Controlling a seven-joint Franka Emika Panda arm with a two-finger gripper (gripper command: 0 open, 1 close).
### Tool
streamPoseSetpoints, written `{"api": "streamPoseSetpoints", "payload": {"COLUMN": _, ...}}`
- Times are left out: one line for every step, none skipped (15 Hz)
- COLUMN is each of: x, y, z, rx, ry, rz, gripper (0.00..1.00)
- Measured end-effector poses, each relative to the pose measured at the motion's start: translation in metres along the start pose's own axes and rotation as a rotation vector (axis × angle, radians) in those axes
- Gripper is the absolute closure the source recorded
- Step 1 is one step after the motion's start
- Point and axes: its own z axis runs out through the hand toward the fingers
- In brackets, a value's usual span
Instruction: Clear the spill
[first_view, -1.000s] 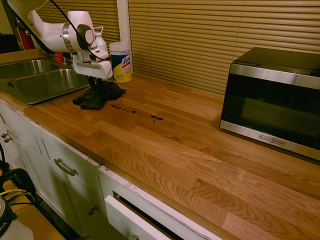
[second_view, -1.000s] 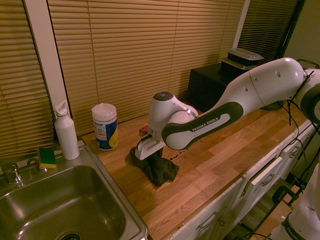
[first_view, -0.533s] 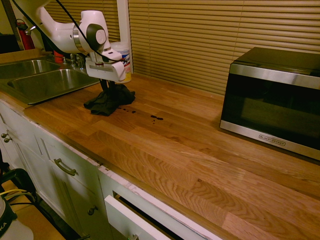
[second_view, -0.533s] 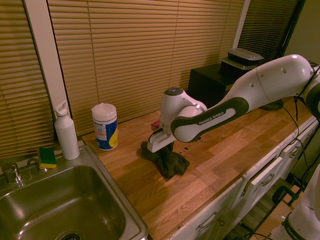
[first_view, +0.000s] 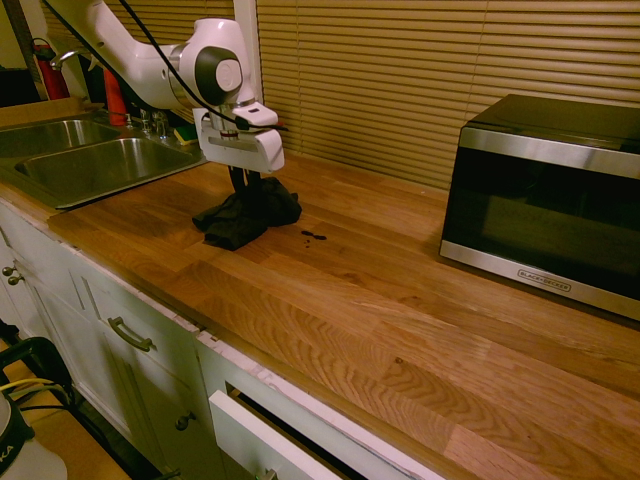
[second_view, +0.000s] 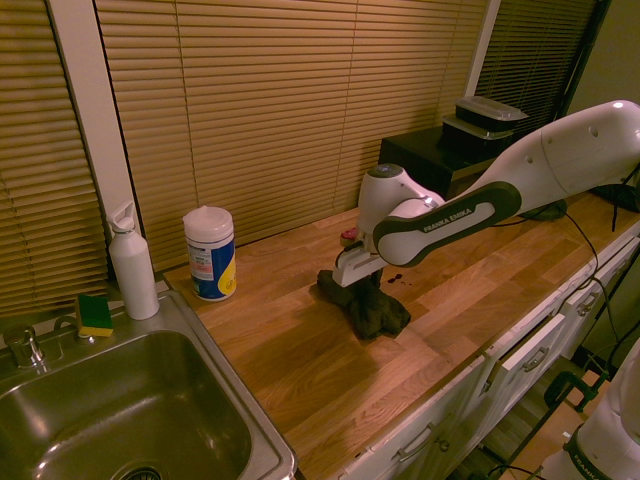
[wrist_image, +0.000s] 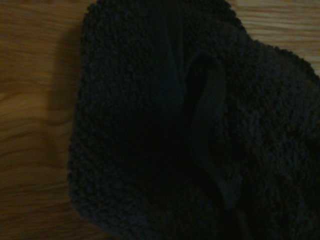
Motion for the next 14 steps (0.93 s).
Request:
{"api": "streamPoseSetpoints", "payload": {"x": 0.009, "y": 0.007, "z": 0.001, "rx": -0.001, "ry": -0.002, "rz": 0.01, "gripper": 1.0}}
{"api": "streamPoseSetpoints", "payload": {"x": 0.017, "y": 0.014, "z": 0.002, "rx": 0.001, "ry": -0.005, "rz": 0.02, "gripper": 1.0}}
{"api": "streamPoseSetpoints", "payload": {"x": 0.025, "y": 0.022, "z": 0.003, "rx": 0.001, "ry": -0.006, "rz": 0.031, "gripper": 1.0}}
{"api": "streamPoseSetpoints", "payload": {"x": 0.033, "y": 0.029, "z": 0.004, "rx": 0.002, "ry": -0.006, "rz": 0.043, "gripper": 1.0}}
{"api": "streamPoseSetpoints", "payload": {"x": 0.04, "y": 0.035, "z": 0.005, "rx": 0.002, "ry": -0.009, "rz": 0.054, "gripper": 1.0}}
{"api": "streamPoseSetpoints", "payload": {"x": 0.046, "y": 0.04, "z": 0.006, "rx": 0.004, "ry": -0.014, "rz": 0.064, "gripper": 1.0}}
{"api": "streamPoseSetpoints", "payload": {"x": 0.052, "y": 0.045, "z": 0.008, "rx": 0.008, "ry": -0.017, "rz": 0.074, "gripper": 1.0}}
{"api": "streamPoseSetpoints", "payload": {"x": 0.057, "y": 0.05, "z": 0.009, "rx": 0.015, "ry": -0.018, "rz": 0.085, "gripper": 1.0}}
{"api": "streamPoseSetpoints", "payload": {"x": 0.062, "y": 0.056, "z": 0.01, "rx": 0.02, "ry": -0.019, "rz": 0.097, "gripper": 1.0}}
{"api": "streamPoseSetpoints", "payload": {"x": 0.069, "y": 0.064, "z": 0.011, "rx": 0.023, "ry": -0.018, "rz": 0.108, "gripper": 1.0}}
{"api": "streamPoseSetpoints", "payload": {"x": 0.077, "y": 0.073, "z": 0.013, "rx": 0.022, "ry": -0.018, "rz": 0.12, "gripper": 1.0}}
{"api": "streamPoseSetpoints", "payload": {"x": 0.086, "y": 0.083, "z": 0.014, "rx": 0.023, "ry": -0.018, "rz": 0.134, "gripper": 1.0}}
{"api": "streamPoseSetpoints", "payload": {"x": 0.094, "y": 0.094, "z": 0.015, "rx": 0.024, "ry": -0.021, "rz": 0.147, "gripper": 1.0}}
{"api": "streamPoseSetpoints", "payload": {"x": 0.102, "y": 0.106, "z": 0.016, "rx": 0.025, "ry": -0.024, "rz": 0.16, "gripper": 1.0}}
